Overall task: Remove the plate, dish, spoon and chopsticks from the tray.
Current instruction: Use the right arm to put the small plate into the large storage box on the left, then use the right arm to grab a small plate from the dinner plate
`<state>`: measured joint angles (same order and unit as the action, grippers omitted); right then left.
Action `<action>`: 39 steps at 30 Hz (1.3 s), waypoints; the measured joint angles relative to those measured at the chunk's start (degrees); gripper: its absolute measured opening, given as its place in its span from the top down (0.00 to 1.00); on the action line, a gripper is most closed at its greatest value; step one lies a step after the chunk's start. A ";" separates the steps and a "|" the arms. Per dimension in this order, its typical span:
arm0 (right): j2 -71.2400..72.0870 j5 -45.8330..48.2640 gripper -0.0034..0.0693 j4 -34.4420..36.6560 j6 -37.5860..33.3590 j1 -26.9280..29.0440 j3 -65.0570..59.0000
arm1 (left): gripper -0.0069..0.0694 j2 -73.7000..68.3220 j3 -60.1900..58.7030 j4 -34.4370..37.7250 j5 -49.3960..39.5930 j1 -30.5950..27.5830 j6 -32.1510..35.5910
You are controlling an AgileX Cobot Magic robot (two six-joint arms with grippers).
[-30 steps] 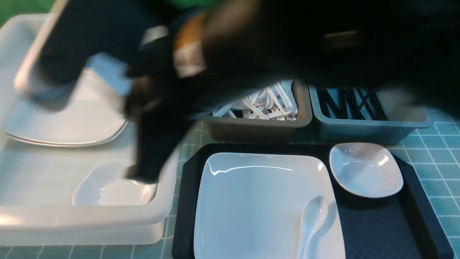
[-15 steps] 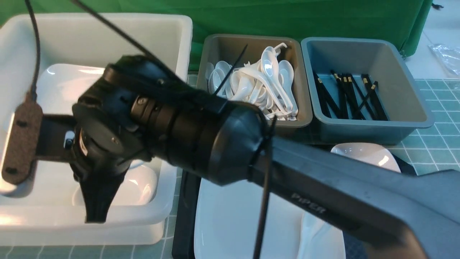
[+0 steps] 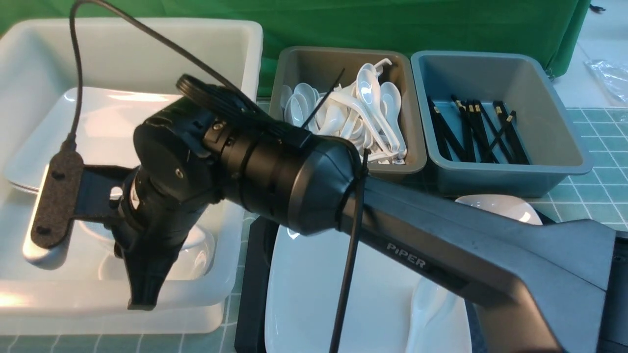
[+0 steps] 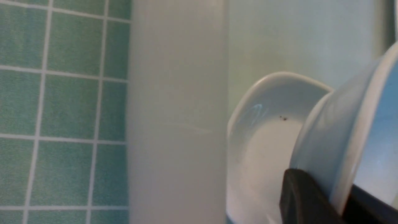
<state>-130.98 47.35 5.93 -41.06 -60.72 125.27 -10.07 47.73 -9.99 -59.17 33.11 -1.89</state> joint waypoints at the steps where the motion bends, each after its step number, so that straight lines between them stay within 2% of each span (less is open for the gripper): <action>1: -0.21 0.22 0.87 0.19 0.00 0.08 0.00 | 0.89 0.00 0.00 0.13 0.07 0.00 0.00; 7: -1.43 0.60 0.83 0.70 0.00 0.32 0.00 | 0.89 0.00 0.00 0.28 0.12 0.00 0.00; 12: -1.48 0.60 0.63 0.85 0.00 0.42 0.00 | 0.89 0.00 0.00 0.57 0.12 0.00 0.00; 13: -1.48 0.25 0.52 0.42 0.00 0.57 0.12 | 0.89 0.00 0.00 0.68 0.12 0.00 0.00; 16: -1.19 0.84 0.39 -0.44 0.06 0.87 0.16 | 0.89 0.00 0.00 0.76 0.12 0.00 0.00; 22: 3.74 9.88 0.34 -0.51 1.92 0.92 0.16 | 0.89 0.00 0.00 2.27 0.12 0.00 0.00; 27: 10.96 17.34 0.39 -5.08 7.78 0.86 0.16 | 0.89 0.00 0.00 3.06 1.35 0.00 0.24; 33: 20.10 17.49 0.72 -18.10 22.59 0.86 -1.77 | 0.89 -1.79 -0.82 4.72 7.44 0.00 1.23; 34: 20.46 17.49 0.73 -18.10 22.91 0.86 -2.08 | 0.89 -2.30 -1.12 4.88 7.66 0.00 1.42; 35: 22.81 17.49 0.80 -20.86 24.81 1.03 -5.02 | 0.89 -3.28 -1.70 5.56 8.27 0.00 1.89; 37: 27.62 17.44 0.86 -23.01 26.90 2.25 -11.36 | 0.89 -5.86 -2.69 7.59 8.89 0.00 4.51; 39: 32.38 17.39 0.88 -23.33 28.17 4.94 -18.89 | 0.89 -8.07 -2.97 9.28 9.36 0.00 6.48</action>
<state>-98.60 64.74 -17.40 -12.89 -55.78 106.38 -18.14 44.75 -0.70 -49.81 33.11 4.59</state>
